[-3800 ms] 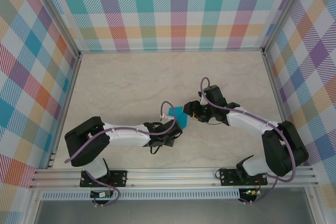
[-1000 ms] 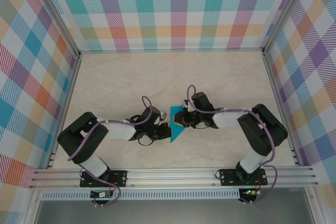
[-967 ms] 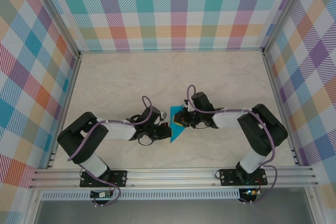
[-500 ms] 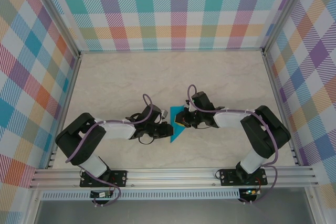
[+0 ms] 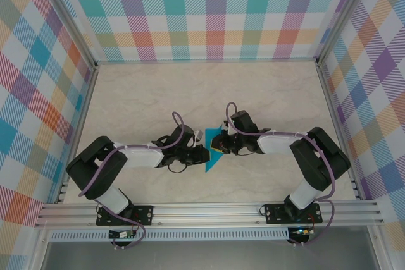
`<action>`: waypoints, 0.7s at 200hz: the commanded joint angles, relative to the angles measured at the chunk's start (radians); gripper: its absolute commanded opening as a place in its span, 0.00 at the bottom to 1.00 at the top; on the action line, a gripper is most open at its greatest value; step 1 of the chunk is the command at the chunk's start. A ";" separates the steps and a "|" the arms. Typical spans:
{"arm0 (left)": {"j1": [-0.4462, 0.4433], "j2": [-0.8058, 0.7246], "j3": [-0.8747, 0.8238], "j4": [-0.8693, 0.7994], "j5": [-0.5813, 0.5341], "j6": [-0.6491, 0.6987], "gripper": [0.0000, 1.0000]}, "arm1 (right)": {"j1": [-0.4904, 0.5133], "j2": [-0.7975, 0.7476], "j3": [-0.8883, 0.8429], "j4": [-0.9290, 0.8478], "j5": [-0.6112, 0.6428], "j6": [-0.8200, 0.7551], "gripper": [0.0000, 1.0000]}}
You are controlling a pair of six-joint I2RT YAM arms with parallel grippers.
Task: Fold a paper plane with a square sheet of paper (pick it up from the middle)
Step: Fourth fold the wing at the center of the table.
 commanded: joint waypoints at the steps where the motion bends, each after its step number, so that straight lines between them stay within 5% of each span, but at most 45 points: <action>1: 0.012 0.020 0.024 0.019 0.008 0.004 0.12 | 0.005 -0.018 0.011 -0.017 0.000 -0.019 0.14; 49: 0.012 0.029 0.016 0.024 -0.004 0.001 0.17 | 0.005 -0.025 0.004 -0.019 0.001 -0.018 0.14; 140: 0.017 0.045 -0.013 0.076 0.020 -0.043 0.02 | 0.004 -0.082 0.002 -0.074 0.058 -0.038 0.15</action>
